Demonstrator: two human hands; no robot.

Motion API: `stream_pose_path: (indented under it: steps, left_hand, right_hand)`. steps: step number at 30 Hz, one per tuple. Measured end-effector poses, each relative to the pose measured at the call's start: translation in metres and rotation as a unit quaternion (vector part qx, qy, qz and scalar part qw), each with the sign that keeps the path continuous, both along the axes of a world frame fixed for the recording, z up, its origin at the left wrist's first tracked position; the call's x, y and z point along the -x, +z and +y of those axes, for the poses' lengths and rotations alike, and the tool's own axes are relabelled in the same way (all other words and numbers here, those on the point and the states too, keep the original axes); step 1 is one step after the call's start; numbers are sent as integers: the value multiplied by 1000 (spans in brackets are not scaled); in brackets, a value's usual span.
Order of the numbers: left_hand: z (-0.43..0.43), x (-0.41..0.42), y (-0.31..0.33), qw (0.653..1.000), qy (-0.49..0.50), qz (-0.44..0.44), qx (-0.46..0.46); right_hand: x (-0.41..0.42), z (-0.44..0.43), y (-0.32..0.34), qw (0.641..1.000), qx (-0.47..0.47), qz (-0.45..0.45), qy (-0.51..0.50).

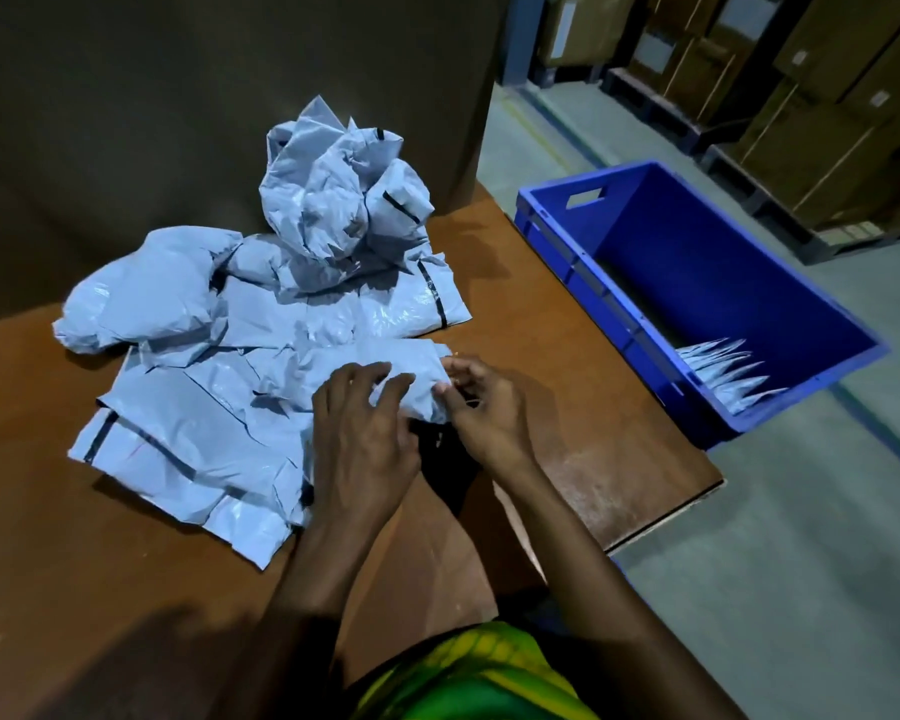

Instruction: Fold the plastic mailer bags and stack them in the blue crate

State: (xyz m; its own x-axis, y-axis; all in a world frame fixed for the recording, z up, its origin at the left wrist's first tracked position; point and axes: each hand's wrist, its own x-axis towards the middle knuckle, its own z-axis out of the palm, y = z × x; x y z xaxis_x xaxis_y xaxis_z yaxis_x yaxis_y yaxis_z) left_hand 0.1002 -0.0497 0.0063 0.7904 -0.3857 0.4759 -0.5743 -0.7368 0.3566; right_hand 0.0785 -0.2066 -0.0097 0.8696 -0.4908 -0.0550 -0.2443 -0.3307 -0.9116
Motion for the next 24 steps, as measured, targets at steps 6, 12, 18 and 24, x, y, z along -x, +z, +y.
stream_pose_path:
  steps: [6,12,18,24]
  left_hand:
    - [-59,4,-5,994,-106,-9,-28]
    - [-85,12,-36,986,-114,62,-109]
    - [-86,15,-32,992,-113,50,15]
    - [-122,-16,-32,973,-210,96,-18]
  right_hand:
    - [42,-62,19,987,48,-106,-109]
    - [86,-108,-10,974,147,-30,-171]
    - [95,-103,-8,943,253,-48,-209]
    - [52,-90,10,932,348,-68,-72]
